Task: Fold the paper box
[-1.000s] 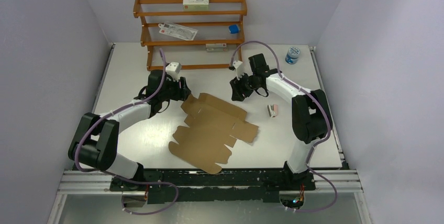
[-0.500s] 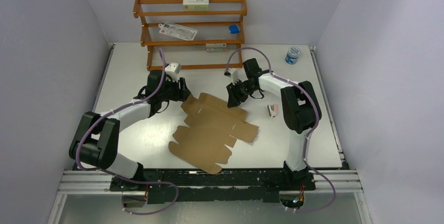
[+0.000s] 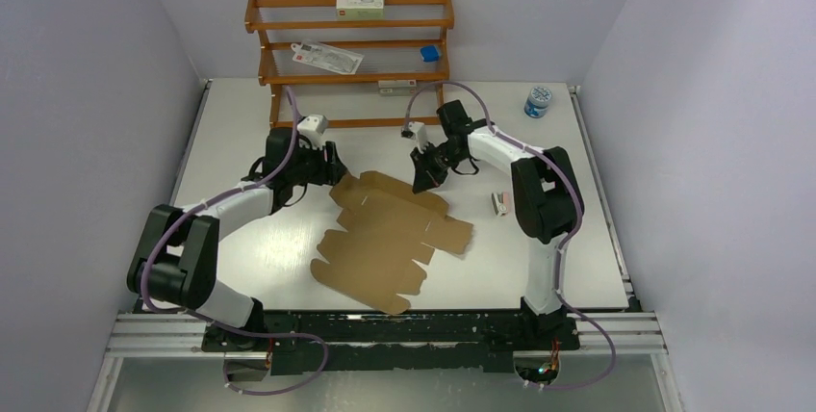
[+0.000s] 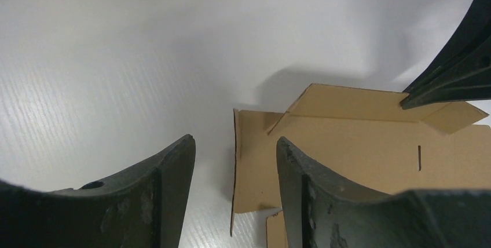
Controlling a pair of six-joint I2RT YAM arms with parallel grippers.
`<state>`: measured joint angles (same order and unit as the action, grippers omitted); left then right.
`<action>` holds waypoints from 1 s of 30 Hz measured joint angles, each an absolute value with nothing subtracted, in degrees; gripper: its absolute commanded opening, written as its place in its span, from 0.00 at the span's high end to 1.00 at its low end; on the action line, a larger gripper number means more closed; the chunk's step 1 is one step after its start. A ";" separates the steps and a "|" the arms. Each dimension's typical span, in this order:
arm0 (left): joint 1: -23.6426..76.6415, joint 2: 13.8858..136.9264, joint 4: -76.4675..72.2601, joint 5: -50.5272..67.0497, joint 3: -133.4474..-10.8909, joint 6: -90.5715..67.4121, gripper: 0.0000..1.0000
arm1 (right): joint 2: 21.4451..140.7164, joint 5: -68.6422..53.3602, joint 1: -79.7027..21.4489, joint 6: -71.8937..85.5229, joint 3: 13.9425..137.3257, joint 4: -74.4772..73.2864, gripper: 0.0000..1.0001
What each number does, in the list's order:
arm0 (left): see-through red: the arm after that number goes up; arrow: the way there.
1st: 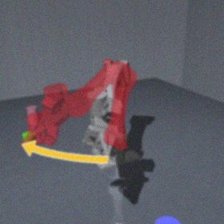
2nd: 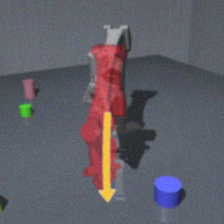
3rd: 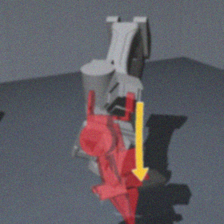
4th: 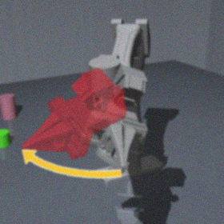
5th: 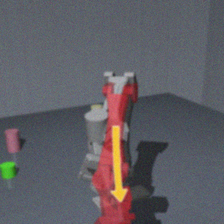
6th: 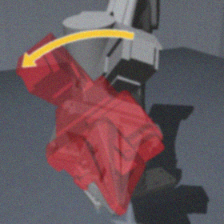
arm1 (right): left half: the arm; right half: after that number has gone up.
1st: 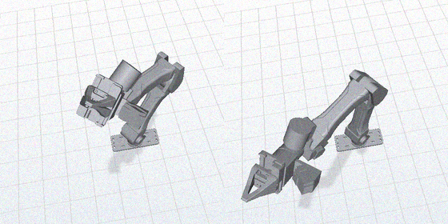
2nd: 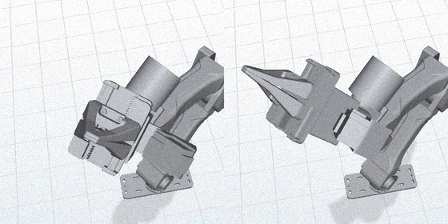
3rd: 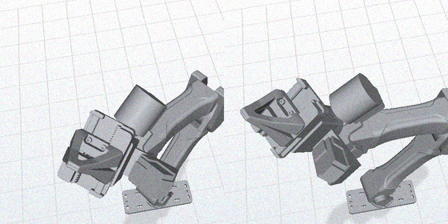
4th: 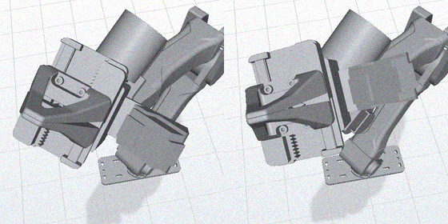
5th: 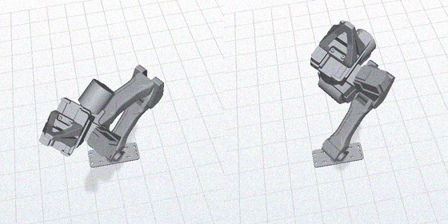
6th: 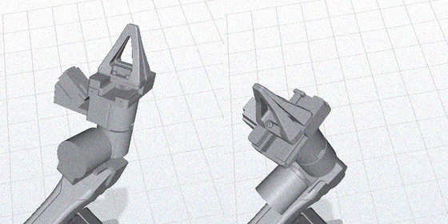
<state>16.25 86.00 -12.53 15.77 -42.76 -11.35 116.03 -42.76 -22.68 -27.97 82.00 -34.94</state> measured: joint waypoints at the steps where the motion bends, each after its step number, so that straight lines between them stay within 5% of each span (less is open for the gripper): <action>1: 16.08 85.89 -12.53 15.81 -42.76 -11.40 0.41 | 116.01 -42.54 -22.94 -28.40 82.37 -35.27 1.00; 18: 9.02 78.22 -16.75 18.37 -41.58 -15.53 0.42 | 102.54 -10.57 -35.66 -42.72 83.42 -32.42 1.00; 30: 5.78 78.50 -18.26 14.26 -37.30 -16.97 0.43 | 89.56 11.03 -44.97 -56.18 63.26 -14.39 1.00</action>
